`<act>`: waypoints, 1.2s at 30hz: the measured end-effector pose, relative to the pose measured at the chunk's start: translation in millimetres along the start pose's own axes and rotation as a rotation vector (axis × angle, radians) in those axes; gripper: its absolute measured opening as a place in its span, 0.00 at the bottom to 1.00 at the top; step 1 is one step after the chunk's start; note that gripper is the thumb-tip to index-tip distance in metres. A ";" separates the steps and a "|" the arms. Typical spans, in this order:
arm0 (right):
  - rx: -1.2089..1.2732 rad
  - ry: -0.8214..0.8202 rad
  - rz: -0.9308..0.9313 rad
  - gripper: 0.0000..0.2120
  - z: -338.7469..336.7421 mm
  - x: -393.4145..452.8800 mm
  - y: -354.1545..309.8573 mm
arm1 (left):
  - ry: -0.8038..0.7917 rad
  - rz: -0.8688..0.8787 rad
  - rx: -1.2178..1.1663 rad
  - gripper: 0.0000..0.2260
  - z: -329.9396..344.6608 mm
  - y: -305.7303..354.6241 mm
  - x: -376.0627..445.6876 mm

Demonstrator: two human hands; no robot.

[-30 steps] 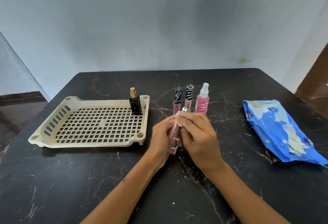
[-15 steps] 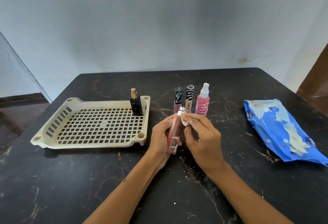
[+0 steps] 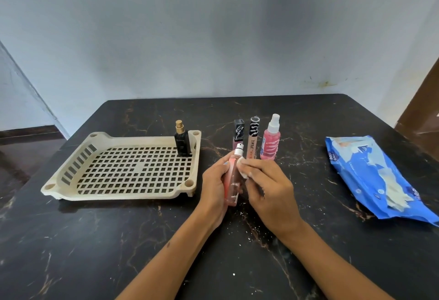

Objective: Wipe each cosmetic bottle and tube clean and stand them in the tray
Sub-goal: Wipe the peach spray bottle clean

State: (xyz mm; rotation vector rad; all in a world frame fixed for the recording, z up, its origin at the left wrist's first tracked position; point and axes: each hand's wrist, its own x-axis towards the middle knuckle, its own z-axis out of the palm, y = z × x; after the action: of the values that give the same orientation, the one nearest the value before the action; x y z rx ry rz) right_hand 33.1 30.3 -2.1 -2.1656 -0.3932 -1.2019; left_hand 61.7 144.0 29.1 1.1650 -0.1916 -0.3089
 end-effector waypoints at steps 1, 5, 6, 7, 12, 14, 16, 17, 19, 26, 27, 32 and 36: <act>-0.008 -0.028 -0.055 0.10 -0.7 -0.3 -0.6 | -0.011 0.000 -0.004 0.18 -0.2 0.2 0.1; -0.005 -0.066 -0.159 0.08 0.5 -3.1 -1.7 | -0.011 -0.023 -0.056 0.18 -1.2 0.4 1.1; 0.003 -0.042 -0.124 0.08 0.2 -3.4 -0.5 | 0.005 -0.025 -0.059 0.18 -2.1 -0.5 2.1; 0.007 -0.017 -0.076 0.08 -0.2 -3.1 1.0 | 0.018 -0.023 -0.054 0.18 -2.6 -0.9 2.9; -0.012 -0.049 -0.061 0.11 0.4 -2.2 0.1 | 0.044 -0.028 -0.047 0.17 -3.9 -1.5 3.8; 0.012 -0.069 -0.108 0.10 0.7 -3.8 -4.2 | 0.044 -0.063 -0.068 0.16 -4.6 -0.7 3.8; 0.032 -0.062 -0.086 0.09 0.5 -5.3 -5.2 | 0.051 -0.092 -0.088 0.15 -5.1 -0.6 4.8; 0.046 -0.047 -0.043 0.09 0.9 -5.6 -4.1 | 0.055 -0.094 -0.102 0.15 -5.0 0.1 5.1; 0.068 -0.020 0.051 0.11 2.1 -5.5 -1.9 | 0.066 -0.094 -0.120 0.15 -4.4 1.2 5.3; 0.148 -0.060 0.014 0.09 -2.9 -16.1 -13.0 | 0.141 -0.153 -0.142 0.14 -4.7 1.1 5.7; 0.149 -0.064 0.011 0.09 -2.7 -16.2 -13.4 | 0.141 -0.154 -0.142 0.14 -4.8 1.1 5.6; 0.129 -0.023 0.098 0.10 -0.4 -13.1 -12.7 | 0.167 -0.139 -0.140 0.12 -4.2 -0.4 7.6; 0.138 -0.056 -0.039 0.09 -5.6 -16.5 -19.7 | 0.187 -0.155 -0.127 0.12 -5.8 -1.5 6.9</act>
State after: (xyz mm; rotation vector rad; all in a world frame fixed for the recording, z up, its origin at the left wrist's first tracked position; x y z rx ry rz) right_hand 10.1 42.4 -6.3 -2.0846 -0.5284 -1.1034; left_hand 69.7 146.2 25.4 1.0775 0.0813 -0.3412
